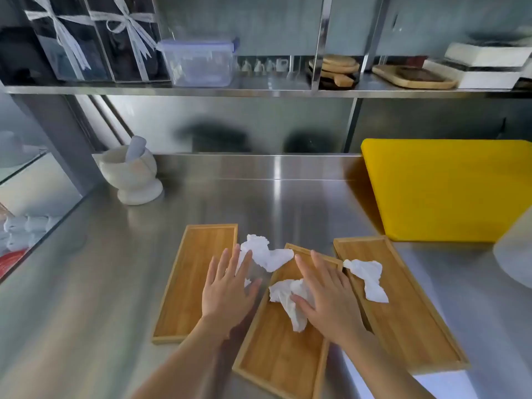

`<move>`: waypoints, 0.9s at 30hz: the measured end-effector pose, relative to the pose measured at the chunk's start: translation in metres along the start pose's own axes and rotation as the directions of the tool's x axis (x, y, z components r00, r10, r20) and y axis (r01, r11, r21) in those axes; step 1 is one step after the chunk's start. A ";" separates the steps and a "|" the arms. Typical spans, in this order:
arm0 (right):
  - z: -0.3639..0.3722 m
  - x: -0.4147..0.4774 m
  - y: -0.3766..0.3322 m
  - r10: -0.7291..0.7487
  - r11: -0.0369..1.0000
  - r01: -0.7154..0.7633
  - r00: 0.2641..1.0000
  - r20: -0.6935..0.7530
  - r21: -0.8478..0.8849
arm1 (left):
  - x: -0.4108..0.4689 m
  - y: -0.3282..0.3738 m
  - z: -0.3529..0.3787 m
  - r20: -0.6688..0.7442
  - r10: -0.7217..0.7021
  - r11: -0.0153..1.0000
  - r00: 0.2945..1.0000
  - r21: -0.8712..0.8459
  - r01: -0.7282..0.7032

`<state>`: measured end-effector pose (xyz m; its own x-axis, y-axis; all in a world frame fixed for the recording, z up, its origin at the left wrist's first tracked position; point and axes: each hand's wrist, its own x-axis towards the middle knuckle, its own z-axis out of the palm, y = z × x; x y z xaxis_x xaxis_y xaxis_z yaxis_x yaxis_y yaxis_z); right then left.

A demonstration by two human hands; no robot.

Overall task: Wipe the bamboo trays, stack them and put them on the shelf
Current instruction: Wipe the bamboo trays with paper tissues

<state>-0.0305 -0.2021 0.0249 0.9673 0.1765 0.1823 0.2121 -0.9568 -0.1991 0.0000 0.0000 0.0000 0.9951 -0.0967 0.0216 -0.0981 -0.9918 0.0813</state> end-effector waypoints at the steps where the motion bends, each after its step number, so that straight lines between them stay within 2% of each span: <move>1: 0.003 -0.002 0.001 0.014 1.000 -0.014 1.000 0.025 -0.008 | 0.001 -0.005 0.006 0.005 -0.008 1.000 1.000 0.000 0.008; 3: 0.014 -0.006 0.003 0.005 0.998 -0.004 1.000 0.004 -0.061 | 0.001 -0.015 0.015 0.002 -0.003 0.999 1.000 0.040 0.003; 4: 0.019 -0.010 0.005 -0.005 0.996 0.006 1.000 0.009 -0.085 | -0.002 -0.018 0.016 0.057 0.005 0.999 0.998 0.045 -0.008; 6: 0.026 -0.011 0.009 -0.019 0.998 0.020 0.999 0.030 -0.052 | -0.003 -0.018 0.020 0.127 0.019 0.999 0.992 -0.032 -0.015; 12: 0.030 -0.005 0.015 -0.031 0.998 0.031 0.999 0.006 -0.054 | 0.002 -0.010 0.004 -0.032 0.019 0.983 0.999 -0.184 -0.024; 14: 0.026 -0.001 0.016 0.019 1.000 -0.018 0.999 -0.028 0.001 | 0.004 -0.011 0.006 -0.085 0.031 0.983 0.996 -0.176 -0.045; 16: 0.020 0.003 0.017 0.089 0.989 -0.081 0.994 -0.062 0.127 | 0.006 -0.009 0.005 -0.080 -0.043 0.967 0.996 -0.255 0.021; 18: 0.012 0.009 0.017 0.161 0.961 -0.141 0.985 -0.067 0.240 | 0.009 -0.009 0.004 -0.118 -0.117 0.907 0.986 -0.418 0.058; 20: 0.007 0.014 0.018 0.201 0.947 -0.173 0.976 -0.079 0.270 | 0.012 -0.004 -0.005 -0.154 -0.176 0.817 0.972 -0.575 0.057; 22: 0.002 0.017 0.018 0.239 0.930 -0.211 0.969 -0.059 0.302 | 0.016 -0.001 -0.015 -0.132 -0.263 0.699 0.956 -0.709 0.094; 25: -0.002 0.019 0.014 0.200 0.937 -0.199 0.979 0.026 0.286 | 0.026 0.004 -0.033 -0.057 -0.404 0.498 0.913 -0.851 0.167; 27: -0.002 0.018 0.006 0.147 0.948 -0.181 0.978 0.145 0.260 | 0.034 0.004 -0.039 -0.038 -0.468 0.410 0.883 -0.894 0.179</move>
<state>-0.0119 -0.2054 0.0289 0.9978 0.0660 0.0094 0.0626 -0.8792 -0.4723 0.0329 -0.0037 0.0395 0.9238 0.3823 0.0188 0.1261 -0.3502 0.9281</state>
